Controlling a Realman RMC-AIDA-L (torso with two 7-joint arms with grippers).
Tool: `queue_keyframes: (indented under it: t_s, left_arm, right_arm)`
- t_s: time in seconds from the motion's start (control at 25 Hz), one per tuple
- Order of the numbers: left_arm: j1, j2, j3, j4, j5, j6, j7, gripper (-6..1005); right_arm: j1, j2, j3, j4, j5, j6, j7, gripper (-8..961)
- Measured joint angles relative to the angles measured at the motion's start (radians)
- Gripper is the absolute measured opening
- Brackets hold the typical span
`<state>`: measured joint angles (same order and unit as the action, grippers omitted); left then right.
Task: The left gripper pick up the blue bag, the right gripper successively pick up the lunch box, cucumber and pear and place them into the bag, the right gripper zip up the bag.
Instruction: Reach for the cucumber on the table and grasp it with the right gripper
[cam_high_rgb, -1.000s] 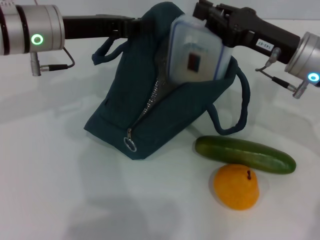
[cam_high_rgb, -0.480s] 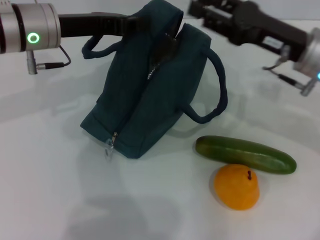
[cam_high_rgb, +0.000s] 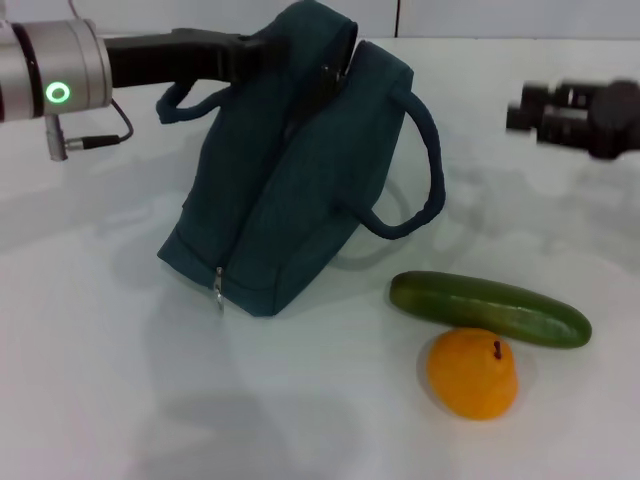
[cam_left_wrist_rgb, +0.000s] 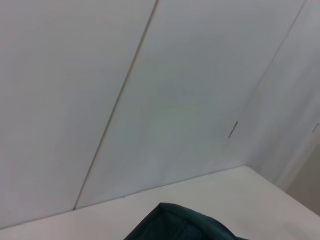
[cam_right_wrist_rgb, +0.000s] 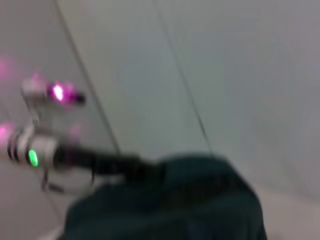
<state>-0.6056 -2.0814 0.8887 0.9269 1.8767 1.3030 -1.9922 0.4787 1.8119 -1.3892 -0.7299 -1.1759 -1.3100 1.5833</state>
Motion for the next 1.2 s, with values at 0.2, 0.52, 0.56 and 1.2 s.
queue_keyframes:
  t_s: [0.2,0.52,0.56,1.2]
  left_arm:
    - [-0.022,-0.001,0.0,-0.06,-0.009,-0.02,0.034,46]
    - [-0.022,-0.001,0.004,-0.063,-0.011,-0.025,0.037,46]
    - [-0.021,-0.001,0.004,-0.063,-0.011,-0.024,0.037,46]
    - [-0.029,-0.004,0.01,-0.065,-0.013,-0.024,0.032,45]
  right_arm:
    - [0.036,0.052,0.088,-0.173,-0.434,-0.01,0.247,488]
    - [0.122,0.178,0.098,-0.38,-0.912,-0.084,0.463,604]
    - [0.139,0.191,0.099,-0.396,-0.945,-0.11,0.474,641]
    - [0.31,0.207,-0.053,-0.337,-1.08,-0.175,0.584,861]
